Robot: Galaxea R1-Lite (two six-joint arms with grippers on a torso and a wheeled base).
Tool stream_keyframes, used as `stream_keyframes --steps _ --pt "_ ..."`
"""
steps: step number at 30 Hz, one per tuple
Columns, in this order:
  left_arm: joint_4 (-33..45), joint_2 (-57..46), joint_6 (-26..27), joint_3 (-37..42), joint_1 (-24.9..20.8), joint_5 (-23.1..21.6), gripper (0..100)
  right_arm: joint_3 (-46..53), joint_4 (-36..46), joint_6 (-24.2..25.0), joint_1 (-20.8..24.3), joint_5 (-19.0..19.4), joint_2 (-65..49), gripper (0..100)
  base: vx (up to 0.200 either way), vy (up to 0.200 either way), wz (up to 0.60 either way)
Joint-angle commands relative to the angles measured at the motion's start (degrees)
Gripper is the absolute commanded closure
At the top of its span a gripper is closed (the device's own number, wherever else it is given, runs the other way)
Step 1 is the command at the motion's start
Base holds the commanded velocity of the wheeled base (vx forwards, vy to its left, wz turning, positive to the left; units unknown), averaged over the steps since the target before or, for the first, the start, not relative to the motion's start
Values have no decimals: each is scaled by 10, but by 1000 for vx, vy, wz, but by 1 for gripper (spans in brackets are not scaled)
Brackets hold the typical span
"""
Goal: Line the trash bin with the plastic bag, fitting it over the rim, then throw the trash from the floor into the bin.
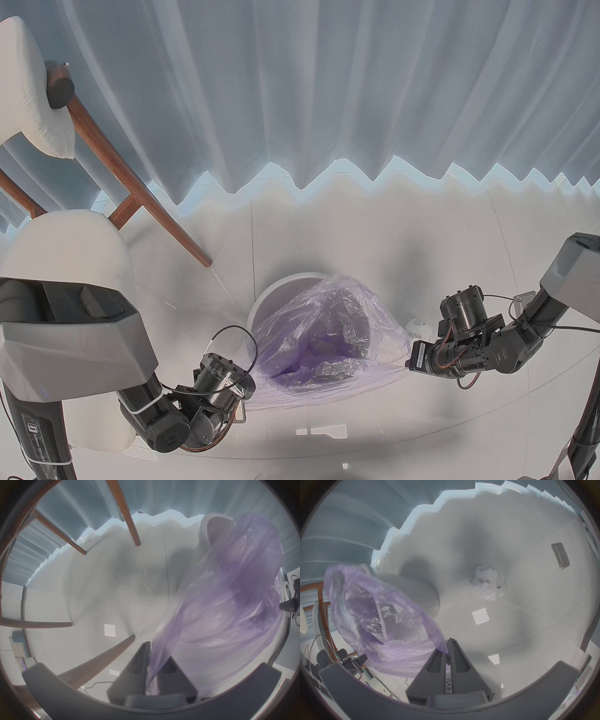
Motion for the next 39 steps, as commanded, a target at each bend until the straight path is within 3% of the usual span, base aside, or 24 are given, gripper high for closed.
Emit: stream_keyframes --steps 1,2,16,21,26,30,35,39 --pt "0 0 -2 8 -5 1 0 15 -1 -1 5 0 -4 100 0 0 0" --pt "-1 -2 -2 8 -6 1 0 20 -1 -1 7 0 -6 0 0 0 0" --pt "-15 -128 -2 64 -48 -3 0 114 -12 1 34 4 -133 0 0 0 0" --pt "-68 -173 3 64 -48 -17 0 120 -33 -7 23 54 -192 0 0 0 0" --pt "-148 -185 21 65 -41 -45 0 119 -94 -9 16 73 -205 0 0 0 0" --pt "-208 -186 74 61 -5 -118 0 109 -168 -31 -8 112 -194 0 0 0 0" --pt "-234 -176 165 59 54 -227 0 87 -205 -111 -30 132 -154 0 0 0 0" --pt "-234 -160 179 55 57 -272 0 81 -233 -169 -37 154 -120 0 0 0 0"
